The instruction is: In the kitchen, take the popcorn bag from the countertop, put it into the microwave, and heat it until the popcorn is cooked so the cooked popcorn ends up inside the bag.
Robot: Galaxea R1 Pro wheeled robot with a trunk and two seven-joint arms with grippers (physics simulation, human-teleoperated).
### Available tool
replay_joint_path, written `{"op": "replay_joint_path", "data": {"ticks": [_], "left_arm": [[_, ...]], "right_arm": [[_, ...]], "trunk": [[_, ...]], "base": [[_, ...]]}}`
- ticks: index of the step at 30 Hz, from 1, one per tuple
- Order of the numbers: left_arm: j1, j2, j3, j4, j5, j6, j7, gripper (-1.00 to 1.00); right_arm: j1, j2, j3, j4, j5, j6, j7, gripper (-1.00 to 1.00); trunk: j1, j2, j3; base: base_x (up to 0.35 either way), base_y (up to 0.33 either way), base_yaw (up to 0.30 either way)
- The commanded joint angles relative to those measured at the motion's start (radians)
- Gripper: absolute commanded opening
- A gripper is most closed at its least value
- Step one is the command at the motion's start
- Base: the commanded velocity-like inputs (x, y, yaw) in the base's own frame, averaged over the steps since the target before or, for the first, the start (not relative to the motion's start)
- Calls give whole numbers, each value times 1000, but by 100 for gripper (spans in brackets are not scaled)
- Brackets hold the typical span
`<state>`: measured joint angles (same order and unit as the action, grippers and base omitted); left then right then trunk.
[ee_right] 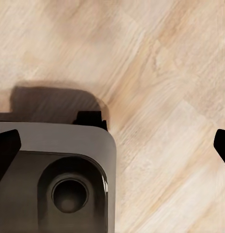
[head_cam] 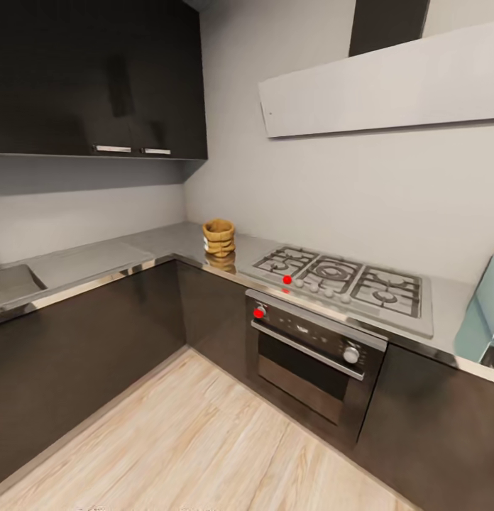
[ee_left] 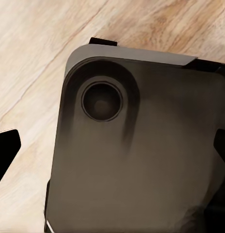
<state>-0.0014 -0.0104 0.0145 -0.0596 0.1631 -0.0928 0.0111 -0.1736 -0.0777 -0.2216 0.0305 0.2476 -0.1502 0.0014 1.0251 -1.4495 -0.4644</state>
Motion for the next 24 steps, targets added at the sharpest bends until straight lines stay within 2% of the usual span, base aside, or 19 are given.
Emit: {"op": "replay_joint_path", "data": {"ticks": [1,10,24], "left_arm": [[0,0,1,0,6,-2,1,100],[0,0,1,0,6,-2,0,100],[0,0,1,0,6,-2,0,100]], "right_arm": [[-1,-1,-8,3,9,-6,0,100],[-1,-1,-8,3,9,-5,1,100],[-1,-1,-7,3,10,-1,5,100]], "trunk": [[0,-1,-1],[0,-1,-1],[0,-1,-1]], "base": [[0,0,289],[0,0,275],[3,0,16]]}}
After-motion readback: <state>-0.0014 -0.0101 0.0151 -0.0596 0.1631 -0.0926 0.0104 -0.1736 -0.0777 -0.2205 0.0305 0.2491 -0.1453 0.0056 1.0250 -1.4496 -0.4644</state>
